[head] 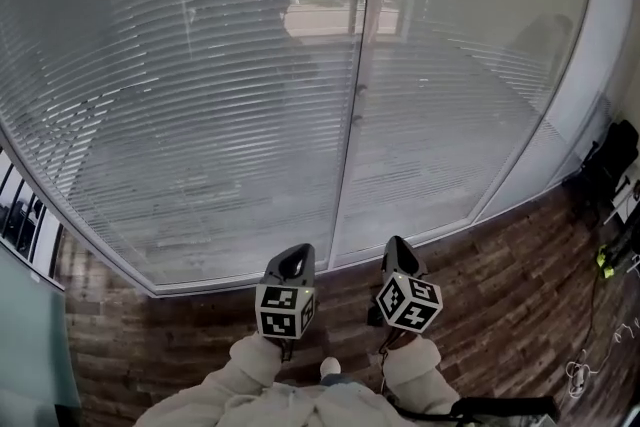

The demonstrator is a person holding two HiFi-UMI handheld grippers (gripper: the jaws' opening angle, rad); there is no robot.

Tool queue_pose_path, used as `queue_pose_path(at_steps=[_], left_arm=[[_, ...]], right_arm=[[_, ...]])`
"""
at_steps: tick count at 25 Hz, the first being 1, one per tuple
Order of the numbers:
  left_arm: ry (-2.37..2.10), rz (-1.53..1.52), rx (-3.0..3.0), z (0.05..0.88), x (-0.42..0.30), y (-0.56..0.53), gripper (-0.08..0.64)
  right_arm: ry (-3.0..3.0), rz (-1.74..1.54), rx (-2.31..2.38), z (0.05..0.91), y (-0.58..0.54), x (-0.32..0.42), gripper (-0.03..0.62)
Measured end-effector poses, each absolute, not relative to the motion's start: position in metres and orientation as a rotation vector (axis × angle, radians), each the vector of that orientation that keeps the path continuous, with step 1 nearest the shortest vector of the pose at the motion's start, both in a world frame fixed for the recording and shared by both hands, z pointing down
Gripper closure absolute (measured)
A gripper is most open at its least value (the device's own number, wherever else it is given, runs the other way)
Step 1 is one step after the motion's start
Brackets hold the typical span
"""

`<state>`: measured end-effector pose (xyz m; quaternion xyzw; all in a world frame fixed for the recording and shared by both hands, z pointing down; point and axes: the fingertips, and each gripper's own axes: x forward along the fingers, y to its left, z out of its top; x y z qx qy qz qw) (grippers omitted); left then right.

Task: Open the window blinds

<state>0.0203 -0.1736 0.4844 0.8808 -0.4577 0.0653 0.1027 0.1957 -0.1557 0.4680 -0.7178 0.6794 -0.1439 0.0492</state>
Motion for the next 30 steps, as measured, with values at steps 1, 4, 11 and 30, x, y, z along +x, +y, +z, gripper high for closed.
queue_pose_path(at_steps=[1,4,11,30], left_arm=[[-1.360,0.191,2.596,0.484,0.023,-0.180,0.561],[-1.386,0.186,2.582,0.483,0.035,-0.197,0.561],[-1.444,0.186,2.558,0.478,0.060,-0.245,0.561],[-1.533,0.194,2.510,0.468,0.032,-0.321,0.561]], right_arm=[[2.079,-0.440,-2.181,0.468,-0.163,0.199,0.578],[2.099,-0.447,-2.165,0.469,-0.183,0.212,0.578],[2.144,-0.439,-2.111,0.461,-0.241,0.239,0.578],[2.127,-0.602,-1.662,0.326,-0.425,0.216,0.575]])
